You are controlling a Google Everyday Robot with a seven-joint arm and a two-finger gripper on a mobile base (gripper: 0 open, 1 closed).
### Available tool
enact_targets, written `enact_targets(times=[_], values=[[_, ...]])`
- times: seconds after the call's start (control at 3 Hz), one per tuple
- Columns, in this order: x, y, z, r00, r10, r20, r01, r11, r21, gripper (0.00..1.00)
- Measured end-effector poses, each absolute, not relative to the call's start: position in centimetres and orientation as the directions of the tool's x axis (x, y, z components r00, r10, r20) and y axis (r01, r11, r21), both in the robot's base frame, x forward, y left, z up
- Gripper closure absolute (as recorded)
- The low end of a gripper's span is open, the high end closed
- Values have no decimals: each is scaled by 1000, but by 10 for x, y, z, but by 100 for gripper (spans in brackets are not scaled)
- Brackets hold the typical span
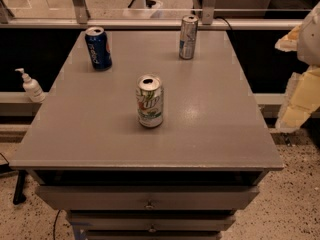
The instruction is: Pick redbull can
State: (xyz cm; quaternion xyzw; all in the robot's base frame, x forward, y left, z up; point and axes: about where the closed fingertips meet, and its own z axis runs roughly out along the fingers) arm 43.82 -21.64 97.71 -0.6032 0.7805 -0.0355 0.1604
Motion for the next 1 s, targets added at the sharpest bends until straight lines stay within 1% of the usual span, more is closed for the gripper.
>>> enact_targets(times=[0.33,0.67,1.0], values=[[438,-216,977,-221,-953,-208,-930,270,-249,0],[466,-210,966,-235,-931,-281,-912,311,-268,0],[525,-196,945,-251,-868,-429,-877,392,-279,0]])
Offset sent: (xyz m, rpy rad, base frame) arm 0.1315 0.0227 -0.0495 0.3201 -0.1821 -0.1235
